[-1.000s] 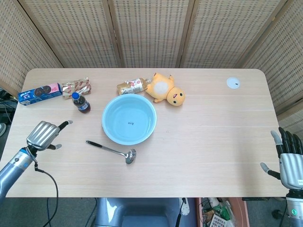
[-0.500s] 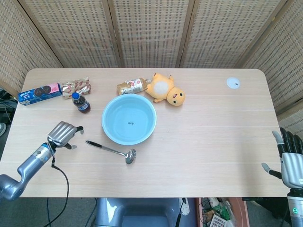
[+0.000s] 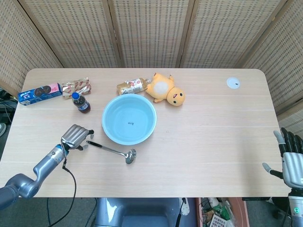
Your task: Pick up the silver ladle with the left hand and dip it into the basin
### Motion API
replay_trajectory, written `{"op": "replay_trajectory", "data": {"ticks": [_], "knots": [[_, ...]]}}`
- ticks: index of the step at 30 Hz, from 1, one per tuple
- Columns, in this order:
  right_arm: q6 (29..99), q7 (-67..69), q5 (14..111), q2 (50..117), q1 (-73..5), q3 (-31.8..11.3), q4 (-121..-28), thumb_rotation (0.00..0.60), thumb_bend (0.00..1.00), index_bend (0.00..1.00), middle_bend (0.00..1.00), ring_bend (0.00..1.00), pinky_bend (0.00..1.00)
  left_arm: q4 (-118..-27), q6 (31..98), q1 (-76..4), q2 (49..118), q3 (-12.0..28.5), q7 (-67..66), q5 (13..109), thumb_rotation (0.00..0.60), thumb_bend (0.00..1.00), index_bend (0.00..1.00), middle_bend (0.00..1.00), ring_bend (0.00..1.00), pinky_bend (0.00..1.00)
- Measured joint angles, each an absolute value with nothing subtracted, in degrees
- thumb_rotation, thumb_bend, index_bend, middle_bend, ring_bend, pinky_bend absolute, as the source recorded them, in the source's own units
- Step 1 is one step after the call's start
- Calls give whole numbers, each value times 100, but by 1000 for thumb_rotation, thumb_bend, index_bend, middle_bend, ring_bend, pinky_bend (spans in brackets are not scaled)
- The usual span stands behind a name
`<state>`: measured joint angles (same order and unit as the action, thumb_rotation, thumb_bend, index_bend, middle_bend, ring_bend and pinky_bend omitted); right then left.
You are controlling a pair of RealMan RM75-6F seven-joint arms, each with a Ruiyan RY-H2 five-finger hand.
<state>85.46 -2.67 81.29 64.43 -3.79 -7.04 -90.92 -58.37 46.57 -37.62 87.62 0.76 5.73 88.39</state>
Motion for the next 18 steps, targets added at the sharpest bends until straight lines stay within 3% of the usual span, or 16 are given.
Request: {"op": "replay_trajectory", "data": {"ticks": [18], "knots": [[8466,-150,8056,6361,-378,-695,-9145,600,0,0,0,0,0,-5748,4257,-3985,9226,102,214,8397,600,313,468,1000,1000,1000]]}}
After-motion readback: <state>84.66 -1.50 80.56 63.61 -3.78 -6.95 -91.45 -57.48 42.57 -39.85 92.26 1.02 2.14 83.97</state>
